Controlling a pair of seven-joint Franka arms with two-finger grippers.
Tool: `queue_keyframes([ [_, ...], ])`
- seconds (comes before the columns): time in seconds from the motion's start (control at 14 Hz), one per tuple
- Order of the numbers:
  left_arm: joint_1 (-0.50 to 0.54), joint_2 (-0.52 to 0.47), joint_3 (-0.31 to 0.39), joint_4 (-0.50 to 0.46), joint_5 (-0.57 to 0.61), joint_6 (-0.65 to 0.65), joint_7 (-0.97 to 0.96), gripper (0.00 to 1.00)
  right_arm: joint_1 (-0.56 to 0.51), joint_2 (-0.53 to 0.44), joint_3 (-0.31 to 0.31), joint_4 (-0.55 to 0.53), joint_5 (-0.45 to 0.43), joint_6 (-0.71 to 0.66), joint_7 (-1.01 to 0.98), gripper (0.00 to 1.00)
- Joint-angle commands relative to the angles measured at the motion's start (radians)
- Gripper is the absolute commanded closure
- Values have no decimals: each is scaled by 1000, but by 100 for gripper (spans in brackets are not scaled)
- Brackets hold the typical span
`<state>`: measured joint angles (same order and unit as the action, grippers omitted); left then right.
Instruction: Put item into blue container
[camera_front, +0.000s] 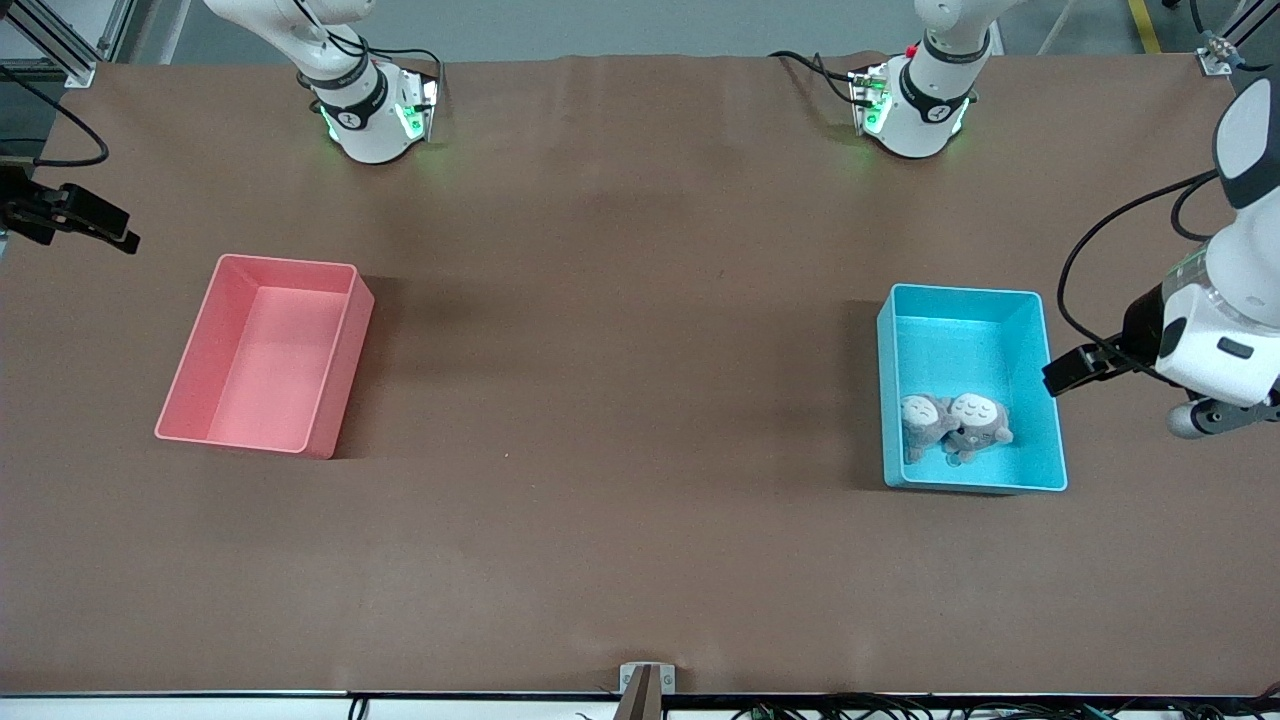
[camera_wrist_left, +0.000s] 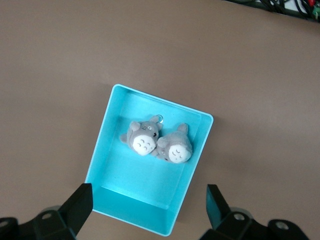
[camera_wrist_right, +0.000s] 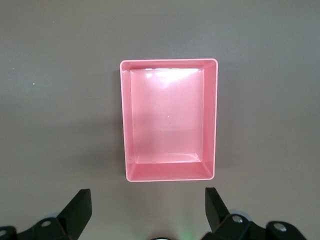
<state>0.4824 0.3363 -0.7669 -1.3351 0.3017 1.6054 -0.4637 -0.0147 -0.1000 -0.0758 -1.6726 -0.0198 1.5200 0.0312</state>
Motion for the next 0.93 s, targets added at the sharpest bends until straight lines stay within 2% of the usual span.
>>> queue_keyframes([
  [0.0,2,-59,-2,-1,10,-48,57,0,-4,-49,5,-45,-22,11,-5,0],
  [0.21,-8,-101,-6,-1,5,-78,86,0,-5,-49,2,-42,-16,19,-5,0],
  [0.28,-49,-129,17,-6,-6,-78,106,0,-5,-49,2,-41,-9,26,-5,0],
  [0.36,-104,-135,87,-6,-28,-78,129,0,-2,-49,2,-41,-8,32,-4,0],
  [0.57,-307,-236,373,-56,-153,-84,233,0,1,-44,4,-44,-5,45,-4,0],
  [0.71,-390,-298,476,-123,-182,-104,276,0,1,-43,5,-44,-2,39,-4,0],
  [0.85,-490,-329,601,-150,-213,-119,301,0,1,-43,4,-44,15,32,-5,0],
])
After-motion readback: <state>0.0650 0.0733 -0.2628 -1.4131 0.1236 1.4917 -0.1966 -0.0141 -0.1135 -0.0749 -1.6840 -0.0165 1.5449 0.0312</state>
